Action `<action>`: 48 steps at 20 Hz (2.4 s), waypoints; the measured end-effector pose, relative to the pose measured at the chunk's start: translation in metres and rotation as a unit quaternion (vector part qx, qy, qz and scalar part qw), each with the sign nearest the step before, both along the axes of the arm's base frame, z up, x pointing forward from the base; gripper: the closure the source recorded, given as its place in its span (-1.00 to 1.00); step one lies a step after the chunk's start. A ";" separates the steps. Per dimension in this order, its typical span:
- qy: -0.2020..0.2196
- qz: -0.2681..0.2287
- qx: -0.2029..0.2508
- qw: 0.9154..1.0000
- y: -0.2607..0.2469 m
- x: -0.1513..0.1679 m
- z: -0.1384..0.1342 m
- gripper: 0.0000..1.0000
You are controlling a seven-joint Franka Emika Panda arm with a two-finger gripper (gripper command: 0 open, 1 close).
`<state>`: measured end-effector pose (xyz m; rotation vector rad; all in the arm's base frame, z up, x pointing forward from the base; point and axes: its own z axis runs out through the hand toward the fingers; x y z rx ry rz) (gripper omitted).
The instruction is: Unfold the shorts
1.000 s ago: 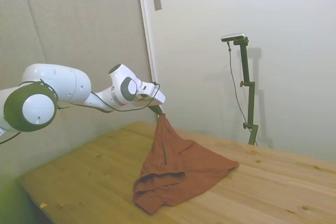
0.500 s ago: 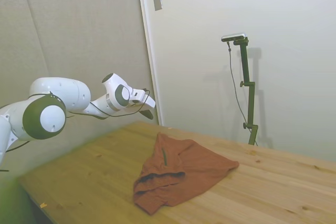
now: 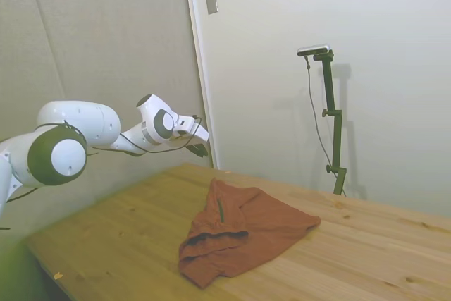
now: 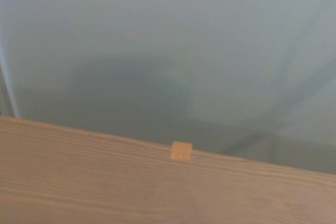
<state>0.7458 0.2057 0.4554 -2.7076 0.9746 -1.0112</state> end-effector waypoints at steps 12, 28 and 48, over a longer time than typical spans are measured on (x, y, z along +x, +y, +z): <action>0.059 -0.050 -0.002 0.997 -0.125 -0.102 0.015 -1.00; 0.135 0.008 0.055 0.989 -0.324 -0.199 -0.007 -1.00; 0.193 0.014 0.099 0.976 -0.379 -0.170 -0.081 -1.00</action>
